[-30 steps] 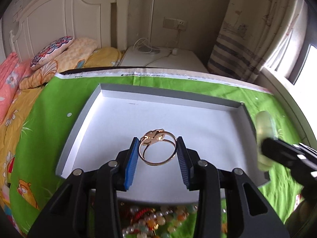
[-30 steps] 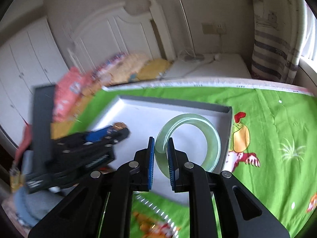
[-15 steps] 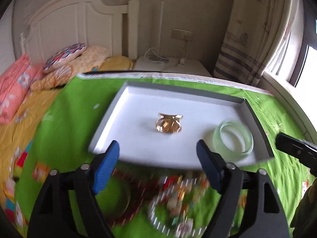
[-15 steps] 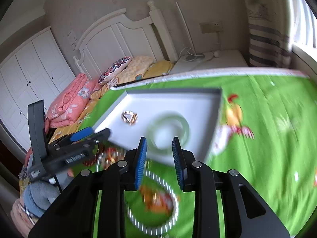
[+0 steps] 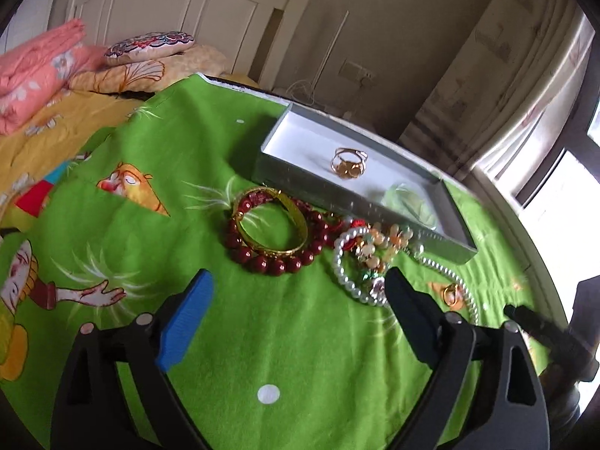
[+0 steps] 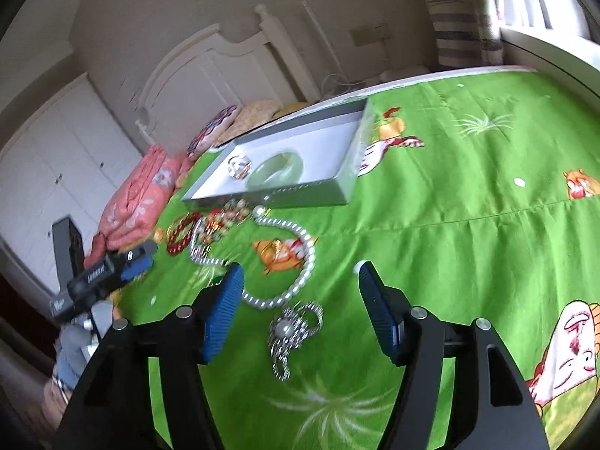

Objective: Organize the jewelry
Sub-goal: 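Close the right gripper on the silver pearl brooch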

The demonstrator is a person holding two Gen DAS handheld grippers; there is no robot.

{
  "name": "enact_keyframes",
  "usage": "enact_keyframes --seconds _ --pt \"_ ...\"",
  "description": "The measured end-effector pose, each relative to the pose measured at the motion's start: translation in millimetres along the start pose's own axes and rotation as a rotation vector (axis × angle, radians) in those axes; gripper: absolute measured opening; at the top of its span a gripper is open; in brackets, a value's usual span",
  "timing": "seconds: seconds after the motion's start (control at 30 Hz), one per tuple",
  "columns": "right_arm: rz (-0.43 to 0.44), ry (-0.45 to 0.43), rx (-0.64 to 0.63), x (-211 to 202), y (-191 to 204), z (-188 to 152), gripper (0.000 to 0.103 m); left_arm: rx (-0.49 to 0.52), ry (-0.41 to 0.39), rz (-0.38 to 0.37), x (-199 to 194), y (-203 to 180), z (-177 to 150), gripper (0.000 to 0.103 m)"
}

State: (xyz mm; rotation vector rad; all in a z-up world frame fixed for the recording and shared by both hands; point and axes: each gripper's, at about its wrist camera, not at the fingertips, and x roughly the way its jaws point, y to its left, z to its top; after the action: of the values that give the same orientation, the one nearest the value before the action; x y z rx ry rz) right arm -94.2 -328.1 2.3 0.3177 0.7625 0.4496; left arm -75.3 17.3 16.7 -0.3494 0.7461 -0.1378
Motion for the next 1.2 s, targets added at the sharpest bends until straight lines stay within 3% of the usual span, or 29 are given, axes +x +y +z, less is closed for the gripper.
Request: enact_keyframes --seconds 0.23,0.43,0.6,0.73,0.8,1.03,1.2 --pt "-0.163 0.088 -0.244 21 47 -17 0.062 0.009 0.026 -0.001 7 -6 2 0.093" --pt "-0.230 0.151 -0.222 34 39 -16 0.062 -0.009 0.007 -0.039 3 -2 3 0.095" --pt "-0.324 0.180 -0.337 42 57 -25 0.063 -0.009 0.008 -0.053 3 -2 3 0.096" --pt "-0.312 0.182 -0.349 40 58 -28 0.056 -0.009 0.009 -0.056 2 -4 3 0.096" --pt "-0.299 0.171 -0.361 36 58 -31 0.042 -0.008 0.008 -0.060 2 -3 3 0.096" --pt "-0.288 0.154 -0.347 34 57 -32 0.042 -0.007 0.009 -0.061 2 -4 2 0.097" --pt "-0.223 0.102 -0.277 21 46 -27 0.042 0.005 0.018 -0.057 4 -5 2 0.097"
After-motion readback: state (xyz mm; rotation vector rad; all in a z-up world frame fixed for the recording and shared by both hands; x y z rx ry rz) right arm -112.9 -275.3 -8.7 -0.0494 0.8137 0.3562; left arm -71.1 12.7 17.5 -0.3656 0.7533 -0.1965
